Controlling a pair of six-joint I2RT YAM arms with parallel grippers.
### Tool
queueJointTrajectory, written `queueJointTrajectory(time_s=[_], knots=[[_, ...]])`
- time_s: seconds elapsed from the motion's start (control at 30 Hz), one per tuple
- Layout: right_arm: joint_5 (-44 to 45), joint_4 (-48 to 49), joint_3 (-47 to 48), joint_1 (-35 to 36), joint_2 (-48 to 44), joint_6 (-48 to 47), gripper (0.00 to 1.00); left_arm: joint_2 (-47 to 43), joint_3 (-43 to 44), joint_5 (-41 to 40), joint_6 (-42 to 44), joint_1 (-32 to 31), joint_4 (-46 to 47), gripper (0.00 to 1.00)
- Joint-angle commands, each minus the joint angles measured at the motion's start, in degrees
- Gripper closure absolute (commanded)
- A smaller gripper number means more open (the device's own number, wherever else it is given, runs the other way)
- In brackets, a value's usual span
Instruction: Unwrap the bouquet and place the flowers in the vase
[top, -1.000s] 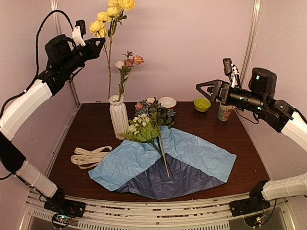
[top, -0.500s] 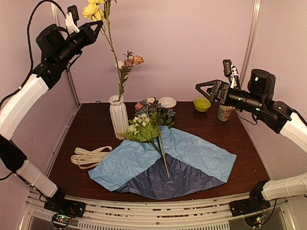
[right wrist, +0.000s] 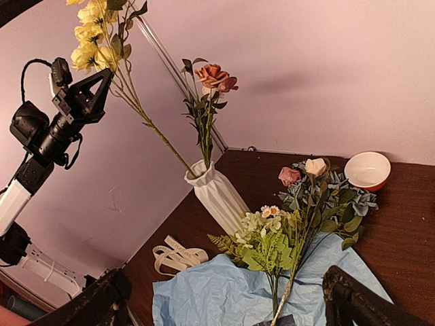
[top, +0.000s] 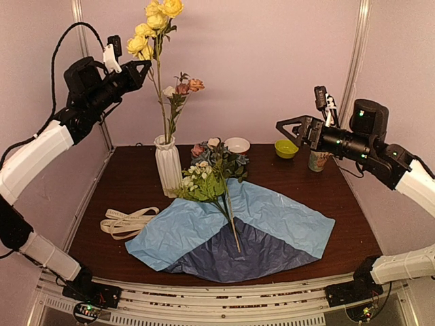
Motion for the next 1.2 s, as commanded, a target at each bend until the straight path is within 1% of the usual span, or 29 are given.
queueJointTrajectory(time_s=[0.0,0.23,0.27,0.3,0.37,0.4,0.6,0.73,0.8,0.9,1.0,1.1,1.17], knots=[[-0.17,-0.64,0.91,0.10,1.07,-1.72,0.01,-2.20,-2.93,-0.90,-0.14,-0.25,5.54,1.00],[-0.70,-1.07,2.25,0.10,2.28,-2.73,0.01,-2.13,-5.16,-1.45,1.14,-0.31,6.80,1.00],[-0.75,-1.03,2.34,0.10,2.38,-2.80,0.01,-2.13,-5.47,-2.07,1.08,-0.32,6.58,0.83],[-0.79,-1.13,2.46,0.10,2.55,-2.85,0.01,-2.13,-5.73,-3.21,0.95,-0.32,5.83,0.63],[-0.83,-1.23,2.57,0.10,2.81,-3.00,0.01,-2.28,-6.27,-5.98,-0.36,-0.32,3.87,0.07],[-0.81,-1.30,2.64,0.10,2.82,-3.12,0.00,-2.42,-6.64,-7.03,-1.21,-0.31,2.66,0.02],[-0.96,-1.49,2.70,0.10,3.39,-3.45,0.00,-5.61,-10.74,-9.64,-3.82,-0.32,-0.42,0.02],[-1.30,-1.85,3.25,0.10,4.61,-3.27,0.00,-8.48,-11.63,-11.85,-4.37,-0.28,-3.15,0.02],[-1.40,-2.58,3.67,0.10,5.65,-3.15,0.00,-9.63,-11.25,-12.65,-4.34,-0.32,-5.39,0.02],[-0.84,-5.30,4.65,0.31,7.95,-2.27,0.01,-10.97,-9.23,-13.03,-4.59,-0.32,-11.74,0.02],[1.79,-9.93,5.82,1.52,11.98,-0.91,0.03,-12.37,-7.56,-10.01,-4.85,-0.28,-19.26,0.02],[4.29,-14.28,6.96,3.74,16.78,0.29,0.04,-14.37,-8.55,-2.73,-7.01,-0.36,-25.34,0.03],[6.02,-16.91,8.32,6.24,20.54,-0.74,0.05,-16.12,-10.34,-0.39,-8.65,-1.28,-28.87,0.05]])
